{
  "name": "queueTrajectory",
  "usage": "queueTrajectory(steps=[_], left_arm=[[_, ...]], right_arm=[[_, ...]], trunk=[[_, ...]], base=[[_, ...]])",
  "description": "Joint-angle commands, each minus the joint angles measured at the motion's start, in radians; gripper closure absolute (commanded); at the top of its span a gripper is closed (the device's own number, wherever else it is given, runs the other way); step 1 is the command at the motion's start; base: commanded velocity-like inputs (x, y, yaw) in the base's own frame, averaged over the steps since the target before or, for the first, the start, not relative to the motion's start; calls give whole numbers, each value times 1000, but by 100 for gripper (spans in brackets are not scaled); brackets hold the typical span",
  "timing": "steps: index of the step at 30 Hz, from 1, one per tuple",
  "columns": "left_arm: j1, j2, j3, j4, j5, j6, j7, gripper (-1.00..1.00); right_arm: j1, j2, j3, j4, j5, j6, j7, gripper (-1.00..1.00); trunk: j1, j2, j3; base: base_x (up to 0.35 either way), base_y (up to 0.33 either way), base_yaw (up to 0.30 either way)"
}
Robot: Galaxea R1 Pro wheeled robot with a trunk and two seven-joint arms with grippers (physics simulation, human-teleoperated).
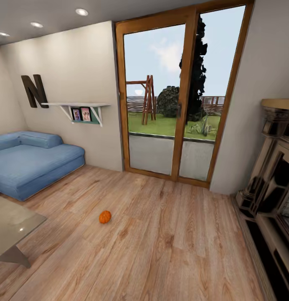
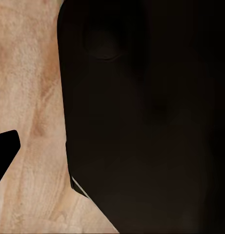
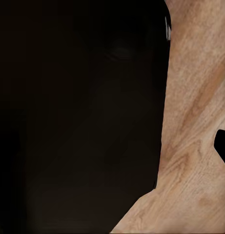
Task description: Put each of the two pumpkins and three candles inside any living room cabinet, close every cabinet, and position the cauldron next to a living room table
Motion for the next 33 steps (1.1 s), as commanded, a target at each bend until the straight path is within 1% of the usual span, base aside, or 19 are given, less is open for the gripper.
queueTrajectory(steps=[1,24,31,33], left_arm=[[-6,6,-5,-3,-1,-3,-6,-100],[-6,8,-5,-3,-1,-3,-6,-100],[-7,9,-5,-3,-1,-5,-7,-100],[-7,9,-5,-3,-1,-17,-8,-100]], right_arm=[[0,-2,-2,-2,0,-3,6,-100],[0,-2,-3,-2,0,-4,7,-100],[0,5,-6,-2,-4,-42,0,-100],[0,5,-7,-2,-4,-45,-2,-100]], trunk=[[0,0,-1],[0,0,-1],[0,0,-1],[0,0,-1]], base=[[0,0,0],[-2,0,0],[-117,0,0],[-25,0,0]])
